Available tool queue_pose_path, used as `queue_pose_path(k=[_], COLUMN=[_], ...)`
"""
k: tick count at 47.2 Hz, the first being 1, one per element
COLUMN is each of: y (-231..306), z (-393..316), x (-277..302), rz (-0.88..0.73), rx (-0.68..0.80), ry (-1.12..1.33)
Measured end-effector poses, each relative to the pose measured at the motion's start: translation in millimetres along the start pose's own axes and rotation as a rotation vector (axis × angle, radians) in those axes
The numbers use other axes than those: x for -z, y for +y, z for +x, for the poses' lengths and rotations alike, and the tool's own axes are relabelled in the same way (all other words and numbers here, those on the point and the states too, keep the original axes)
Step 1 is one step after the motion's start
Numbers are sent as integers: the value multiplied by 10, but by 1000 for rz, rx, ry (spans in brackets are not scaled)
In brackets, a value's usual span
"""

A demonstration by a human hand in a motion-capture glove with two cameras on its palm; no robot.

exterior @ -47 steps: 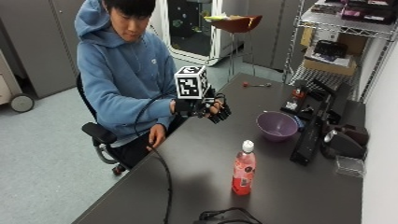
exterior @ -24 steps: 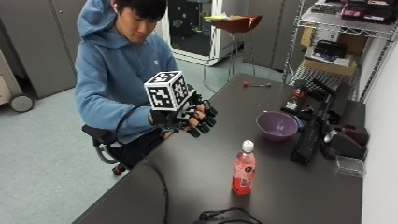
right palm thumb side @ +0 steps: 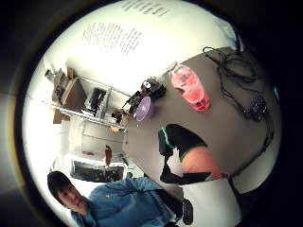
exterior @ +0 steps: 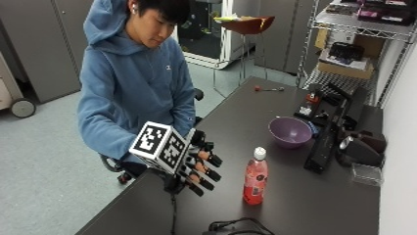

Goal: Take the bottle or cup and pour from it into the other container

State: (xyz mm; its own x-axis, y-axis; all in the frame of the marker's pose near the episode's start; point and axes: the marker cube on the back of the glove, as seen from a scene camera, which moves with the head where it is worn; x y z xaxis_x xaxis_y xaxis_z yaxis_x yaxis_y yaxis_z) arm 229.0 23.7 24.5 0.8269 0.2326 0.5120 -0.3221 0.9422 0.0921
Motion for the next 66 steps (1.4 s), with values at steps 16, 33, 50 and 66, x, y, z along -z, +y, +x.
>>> queue_pose_path(k=[16, 33, 50, 66], y=[-404, -796, -1032, -1090], z=[253, -91, -534, -920], x=[-396, -973, -1520, -1708], rz=[-32, -49, 83, 141], rx=[-3, 71, 37, -16], ry=[-148, -382, -808, -832])
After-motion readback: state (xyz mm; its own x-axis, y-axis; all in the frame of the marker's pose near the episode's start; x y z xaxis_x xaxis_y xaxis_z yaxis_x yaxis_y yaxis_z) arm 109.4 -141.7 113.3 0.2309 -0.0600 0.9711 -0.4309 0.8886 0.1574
